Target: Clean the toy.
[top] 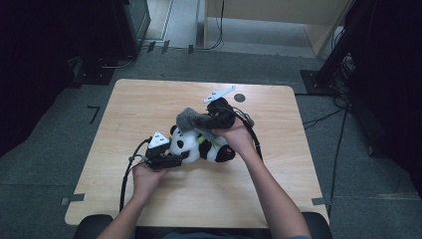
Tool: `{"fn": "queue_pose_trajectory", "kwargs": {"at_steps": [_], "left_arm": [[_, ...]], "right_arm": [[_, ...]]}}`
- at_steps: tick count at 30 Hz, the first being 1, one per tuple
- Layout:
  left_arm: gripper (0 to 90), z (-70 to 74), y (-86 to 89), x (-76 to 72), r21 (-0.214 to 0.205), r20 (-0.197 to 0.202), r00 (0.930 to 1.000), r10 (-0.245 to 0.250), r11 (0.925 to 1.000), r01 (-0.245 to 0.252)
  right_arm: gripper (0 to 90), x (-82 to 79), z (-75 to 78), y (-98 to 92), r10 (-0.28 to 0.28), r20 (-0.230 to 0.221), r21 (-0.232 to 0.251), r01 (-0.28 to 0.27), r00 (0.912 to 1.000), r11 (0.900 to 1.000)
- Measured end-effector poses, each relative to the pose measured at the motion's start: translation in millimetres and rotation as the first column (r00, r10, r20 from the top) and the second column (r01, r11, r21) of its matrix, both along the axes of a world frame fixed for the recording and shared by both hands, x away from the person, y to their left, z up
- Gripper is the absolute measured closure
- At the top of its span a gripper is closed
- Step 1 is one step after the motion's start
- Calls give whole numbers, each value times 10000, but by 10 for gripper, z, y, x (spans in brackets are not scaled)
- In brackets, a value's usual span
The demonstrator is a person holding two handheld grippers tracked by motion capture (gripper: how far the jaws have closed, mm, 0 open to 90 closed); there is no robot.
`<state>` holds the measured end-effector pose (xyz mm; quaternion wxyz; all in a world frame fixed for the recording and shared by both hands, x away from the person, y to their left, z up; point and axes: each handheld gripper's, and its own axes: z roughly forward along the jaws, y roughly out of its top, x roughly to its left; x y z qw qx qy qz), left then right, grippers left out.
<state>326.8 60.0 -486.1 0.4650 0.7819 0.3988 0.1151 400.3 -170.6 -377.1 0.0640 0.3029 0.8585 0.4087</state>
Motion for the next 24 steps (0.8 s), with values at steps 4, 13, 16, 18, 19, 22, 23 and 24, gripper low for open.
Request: {"fn": "queue_pose_trajectory", "kwargs": {"at_steps": [4, 13, 16, 18, 19, 22, 23, 24], "left_arm": [[279, 1, 1, 0, 45, 33, 10000, -21, 10000, 21], [279, 3, -5, -6, 46, 22, 10000, 17, 10000, -17], [279, 2, -4, -6, 45, 17, 10000, 5, 10000, -5], [279, 0, -2, -5, 64, 28, 10000, -24, 10000, 24], [279, 0, -4, -7, 93, 52, 10000, -24, 10000, 24], [279, -1, -9, -11, 108, 81, 10000, -29, 9999, 28], [280, -1, -10, -12, 127, 92, 10000, -38, 9999, 37], [281, 0, -9, -12, 152, 84, 9999, -57, 9999, 55]], "right_arm": [[749, 37, -2, 119, 127, -13, 30, -127, 9999, 9999], [744, 108, -65, 358, 490, -389, -353, -504, 9980, 9981], [724, 111, -161, 375, 510, -536, -511, -537, 9973, 9972], [694, 113, -192, 368, 491, -572, -483, -519, 9972, 9975], [683, 113, -202, 362, 487, -615, -461, -516, 9969, 9976], [699, 105, -219, 331, 498, -639, -438, -526, 9967, 9977], [710, 99, -224, 317, 502, -624, -429, -530, 9968, 9977], [718, 96, -226, 301, 516, -650, -408, -543, 9966, 9977]]}}
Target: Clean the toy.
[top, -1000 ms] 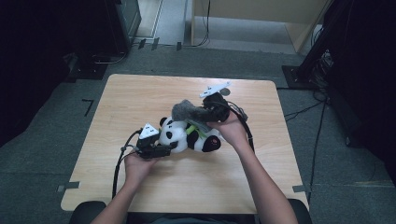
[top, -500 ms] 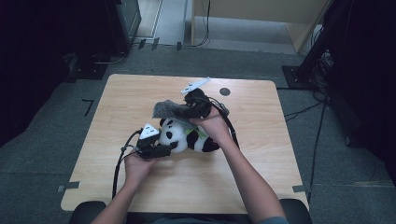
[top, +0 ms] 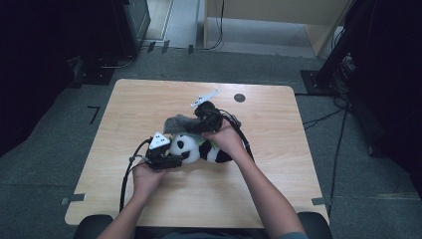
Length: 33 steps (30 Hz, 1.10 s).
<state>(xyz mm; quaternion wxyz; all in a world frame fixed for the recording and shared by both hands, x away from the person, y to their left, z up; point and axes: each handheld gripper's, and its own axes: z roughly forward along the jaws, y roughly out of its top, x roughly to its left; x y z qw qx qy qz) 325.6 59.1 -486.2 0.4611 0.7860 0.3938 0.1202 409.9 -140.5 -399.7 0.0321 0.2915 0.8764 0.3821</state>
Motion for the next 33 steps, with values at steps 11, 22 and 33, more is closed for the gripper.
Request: {"fn": "queue_pose_trajectory", "kwargs": {"at_steps": [11, 22, 33], "left_arm": [[304, 4, -1, 0, -20, -93, 10000, 15, 10000, -16], [308, 3, 7, 10, -82, -198, 9998, 66, 9999, -68], [307, 2, 6, 11, -132, -222, 9997, 87, 9999, -90]], "right_arm": [[738, -83, 6, -391, -524, 144, -234, 527, 9985, 9983], [747, -208, 99, -762, -1194, 544, 154, 1187, 9914, 9928], [748, -327, -28, -1084, -1473, 487, 43, 1472, 9879, 9891]]}}
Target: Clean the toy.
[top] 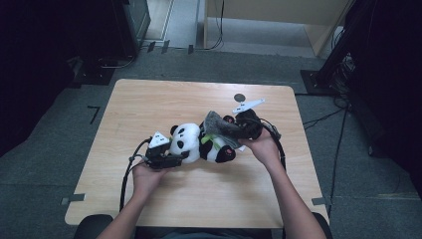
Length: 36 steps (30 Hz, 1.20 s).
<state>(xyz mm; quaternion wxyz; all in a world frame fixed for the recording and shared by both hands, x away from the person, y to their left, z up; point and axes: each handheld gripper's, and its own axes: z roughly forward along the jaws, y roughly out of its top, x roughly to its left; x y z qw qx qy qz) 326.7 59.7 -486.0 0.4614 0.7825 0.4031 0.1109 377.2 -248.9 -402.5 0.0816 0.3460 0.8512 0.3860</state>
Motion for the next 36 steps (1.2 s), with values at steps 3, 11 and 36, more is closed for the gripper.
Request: {"fn": "queue_pose_trajectory", "kwargs": {"at_steps": [3, 11, 36], "left_arm": [[307, 0, -3, -3, 1, 16, 10000, -1, 10000, 1], [307, 1, 3, 4, 35, 16, 10000, -32, 10000, 32], [295, 10, 8, 20, 47, 57, 9999, -130, 9999, 130]], "right_arm": [[748, -43, -43, -50, 3, 79, 78, -4, 10000, 10000], [748, -132, -190, -181, -21, 460, 448, 0, 9989, 9990], [759, -187, -674, -581, -1273, -883, 195, 1295, 9879, 9914]]}}
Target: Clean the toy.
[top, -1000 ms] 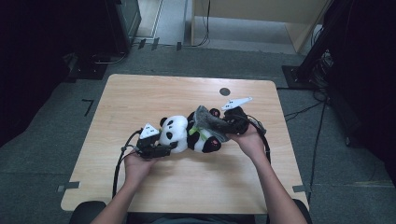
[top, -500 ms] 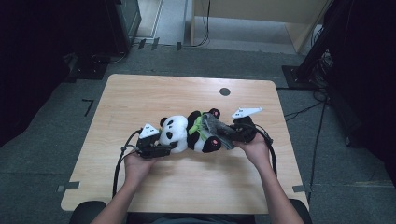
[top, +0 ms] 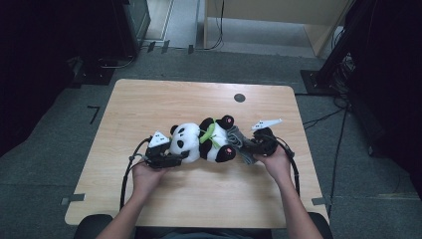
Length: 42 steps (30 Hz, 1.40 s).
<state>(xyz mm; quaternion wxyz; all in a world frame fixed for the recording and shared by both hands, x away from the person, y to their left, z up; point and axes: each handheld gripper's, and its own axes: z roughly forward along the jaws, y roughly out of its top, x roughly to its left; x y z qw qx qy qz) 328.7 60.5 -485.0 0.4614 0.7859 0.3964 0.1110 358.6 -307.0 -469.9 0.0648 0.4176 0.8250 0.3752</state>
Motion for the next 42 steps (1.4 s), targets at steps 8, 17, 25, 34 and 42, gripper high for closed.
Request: {"fn": "queue_pose_trajectory", "kwargs": {"at_steps": [8, 17, 25, 34, 42], "left_arm": [[271, -3, 2, 0, 15, 160, 9999, -67, 10000, 66], [265, 11, 0, 1, 26, 167, 9998, -92, 10000, 92], [258, 13, -2, 0, -4, 218, 9997, -55, 10000, 55], [257, 13, 1, 0, 11, 231, 9997, -79, 10000, 79], [257, 12, -1, -3, 1, 225, 9997, -64, 10000, 64]], "right_arm": [[758, -27, 92, -105, -213, 175, 546, 204, 9996, 9983], [759, -134, 353, -117, -218, 820, 864, 147, 9964, 9962], [758, -215, 636, -46, -268, 1393, 1113, 112, 9899, 9937], [756, -197, 850, 262, 410, 1680, 1034, -589, 9849, 9929], [753, -95, 932, 651, 1281, 1674, 861, -1439, 9775, 9858]]}}
